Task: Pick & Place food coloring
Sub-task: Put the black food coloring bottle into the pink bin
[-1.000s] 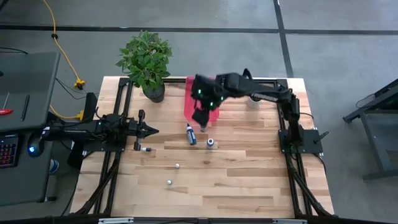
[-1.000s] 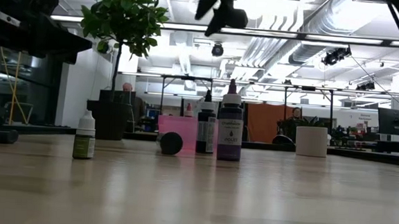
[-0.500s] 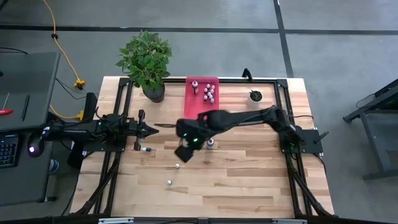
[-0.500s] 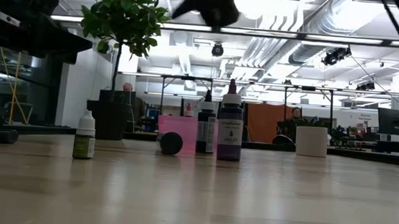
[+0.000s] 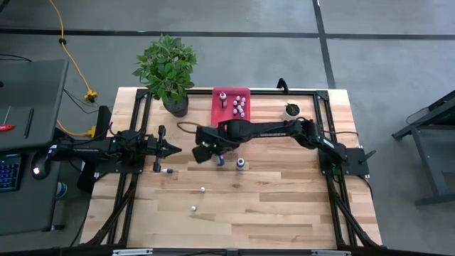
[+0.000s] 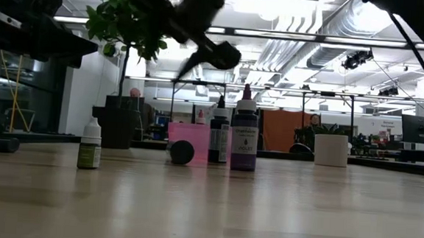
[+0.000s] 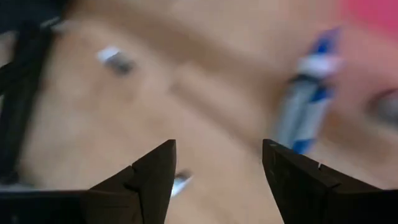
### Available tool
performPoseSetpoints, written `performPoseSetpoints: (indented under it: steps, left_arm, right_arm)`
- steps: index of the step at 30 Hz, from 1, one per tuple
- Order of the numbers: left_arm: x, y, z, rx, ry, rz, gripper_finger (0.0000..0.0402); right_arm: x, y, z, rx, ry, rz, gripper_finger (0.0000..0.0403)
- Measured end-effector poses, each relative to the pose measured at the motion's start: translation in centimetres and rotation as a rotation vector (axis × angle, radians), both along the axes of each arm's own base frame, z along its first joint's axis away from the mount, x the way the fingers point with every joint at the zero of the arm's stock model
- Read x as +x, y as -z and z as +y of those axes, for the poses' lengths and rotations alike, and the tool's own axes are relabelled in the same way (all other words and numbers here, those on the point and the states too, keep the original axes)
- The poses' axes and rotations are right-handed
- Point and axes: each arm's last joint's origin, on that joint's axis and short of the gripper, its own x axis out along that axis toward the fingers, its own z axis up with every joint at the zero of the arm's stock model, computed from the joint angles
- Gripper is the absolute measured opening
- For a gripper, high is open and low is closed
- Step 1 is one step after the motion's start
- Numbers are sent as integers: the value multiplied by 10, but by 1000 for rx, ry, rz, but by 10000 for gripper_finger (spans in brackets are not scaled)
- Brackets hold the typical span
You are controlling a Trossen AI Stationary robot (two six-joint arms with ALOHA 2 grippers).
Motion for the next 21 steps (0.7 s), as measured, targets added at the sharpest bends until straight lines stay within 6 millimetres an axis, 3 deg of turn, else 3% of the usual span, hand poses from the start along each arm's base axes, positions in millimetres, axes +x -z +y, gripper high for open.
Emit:
performPoseSetpoints:
  steps: [5, 16, 21]
  left_arm:
    - [0, 0, 0, 0, 0, 0, 0]
    - [0, 0, 0, 0, 0, 0, 0]
    - [0, 0, 0, 0, 0, 0, 0]
  right_arm:
    - [1, 8, -20, -100, 88, 28, 227]
    - [12, 59, -42, -137, 110, 156, 227]
    - [10, 66, -49, -151, 102, 195, 227]
